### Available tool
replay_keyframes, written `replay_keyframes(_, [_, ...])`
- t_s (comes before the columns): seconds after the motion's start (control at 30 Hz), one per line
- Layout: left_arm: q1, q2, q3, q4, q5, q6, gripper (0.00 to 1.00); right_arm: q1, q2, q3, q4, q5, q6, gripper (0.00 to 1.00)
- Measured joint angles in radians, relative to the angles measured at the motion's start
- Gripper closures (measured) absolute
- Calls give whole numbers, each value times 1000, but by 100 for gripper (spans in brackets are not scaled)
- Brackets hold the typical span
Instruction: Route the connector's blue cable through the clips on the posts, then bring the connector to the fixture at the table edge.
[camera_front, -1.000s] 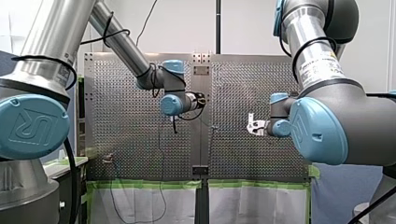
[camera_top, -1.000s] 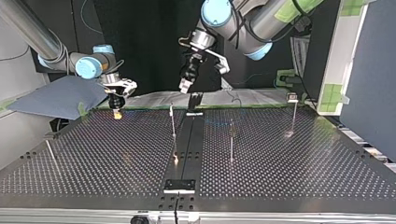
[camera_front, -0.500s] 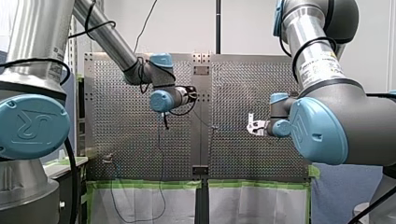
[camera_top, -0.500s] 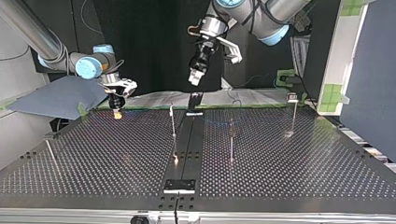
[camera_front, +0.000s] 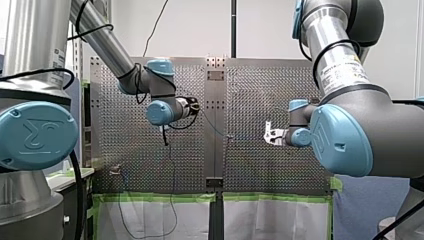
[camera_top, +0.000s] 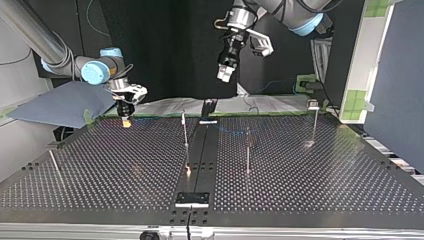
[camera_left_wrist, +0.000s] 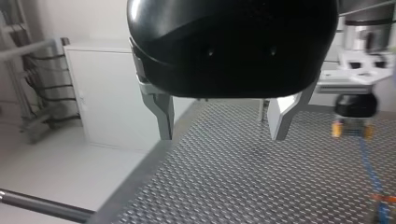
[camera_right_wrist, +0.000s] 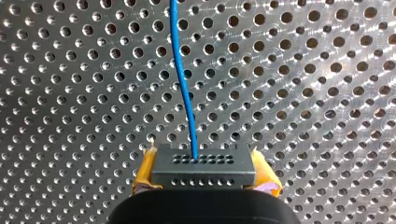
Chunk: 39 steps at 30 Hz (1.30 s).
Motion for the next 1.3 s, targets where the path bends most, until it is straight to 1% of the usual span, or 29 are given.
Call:
replay_keyframes(0.37, [18, -3, -94, -4, 5, 4, 0, 1, 0, 0, 1, 0, 0, 100])
replay_keyframes(0.57, [22, -3, -146, 3, 6, 6, 0, -6, 0, 0, 2, -1, -2, 100])
replay_keyframes(0.7, [27, -3, -176, 11, 6, 16, 0, -8, 0, 0, 3, -1, -3, 100])
replay_keyframes(0.87, [34, -3, -184, 32, 6, 27, 0, -8, 0, -1, 3, 0, -4, 100])
replay_keyframes(1.0, [42, -3, -185, 68, 5, 47, 0, -7, 0, -1, 3, 0, -5, 100])
replay_keyframes(1.13, [48, -3, -185, 100, 5, 53, 0, -7, 0, -2, 3, 1, -5, 100])
replay_keyframes(1.2, [51, -3, -185, 106, 5, 55, 0, -8, -1, -3, 7, 3, -5, 100])
replay_keyframes(1.3, [55, -4, -186, 96, 2, 59, 0, -10, -2, -10, 24, 16, -7, 100])
